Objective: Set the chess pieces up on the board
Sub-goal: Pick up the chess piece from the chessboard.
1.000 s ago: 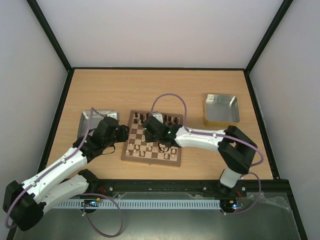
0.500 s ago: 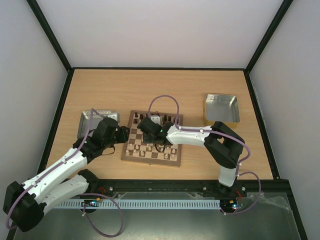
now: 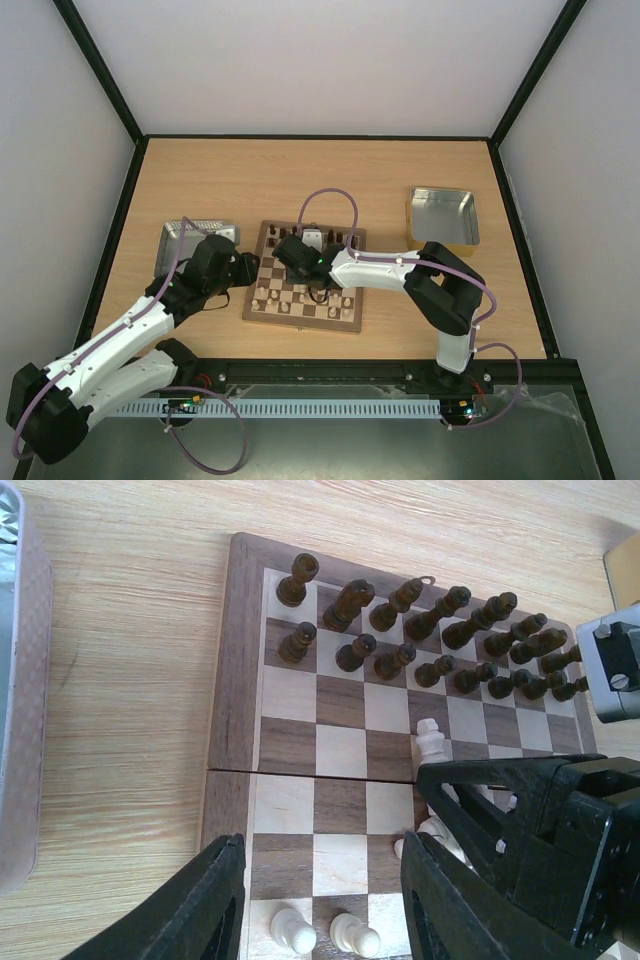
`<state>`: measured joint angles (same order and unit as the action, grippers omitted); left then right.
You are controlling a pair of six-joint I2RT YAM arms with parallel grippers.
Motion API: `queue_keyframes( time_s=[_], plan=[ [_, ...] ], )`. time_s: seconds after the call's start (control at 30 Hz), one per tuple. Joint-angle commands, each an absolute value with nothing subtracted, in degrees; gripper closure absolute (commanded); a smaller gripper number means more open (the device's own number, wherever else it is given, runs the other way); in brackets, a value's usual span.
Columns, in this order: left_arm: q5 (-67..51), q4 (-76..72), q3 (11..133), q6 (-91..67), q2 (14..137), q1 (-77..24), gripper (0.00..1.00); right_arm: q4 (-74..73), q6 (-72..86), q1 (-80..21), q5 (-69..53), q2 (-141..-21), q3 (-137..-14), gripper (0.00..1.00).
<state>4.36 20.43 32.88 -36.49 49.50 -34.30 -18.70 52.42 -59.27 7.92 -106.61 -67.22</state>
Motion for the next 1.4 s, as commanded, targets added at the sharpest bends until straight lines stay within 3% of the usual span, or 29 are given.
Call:
queue_keyframes(
  time_s=[0.0, 0.37, 0.83, 1.03, 1.37],
  plan=[
    [3.2, 19.3, 32.1, -36.5, 48.7, -33.9, 0.54, -17.2, 55.1, -59.2, 10.6, -104.8, -66.1, 0.93],
    [-2.3, 15.2, 30.3, -37.8, 46.9, -34.0, 0.48, -5.5, 56.9, -59.1, 11.5, -92.4, -58.4, 0.94],
    [-17.8, -6.4, 22.1, -45.3, 40.2, -33.9, 0.39, 13.9, 52.8, -59.1, 3.1, -76.8, -47.4, 0.94],
    [-23.2, -17.8, 18.7, -49.1, 35.5, -34.0, 0.28, 15.7, 52.1, -59.1, 1.6, -71.4, -46.1, 0.94],
    [-31.6, -26.1, 17.4, -53.5, 40.8, -34.4, 0.36, 11.2, 61.1, -59.1, 3.8, -73.2, -49.5, 0.94]
  ],
)
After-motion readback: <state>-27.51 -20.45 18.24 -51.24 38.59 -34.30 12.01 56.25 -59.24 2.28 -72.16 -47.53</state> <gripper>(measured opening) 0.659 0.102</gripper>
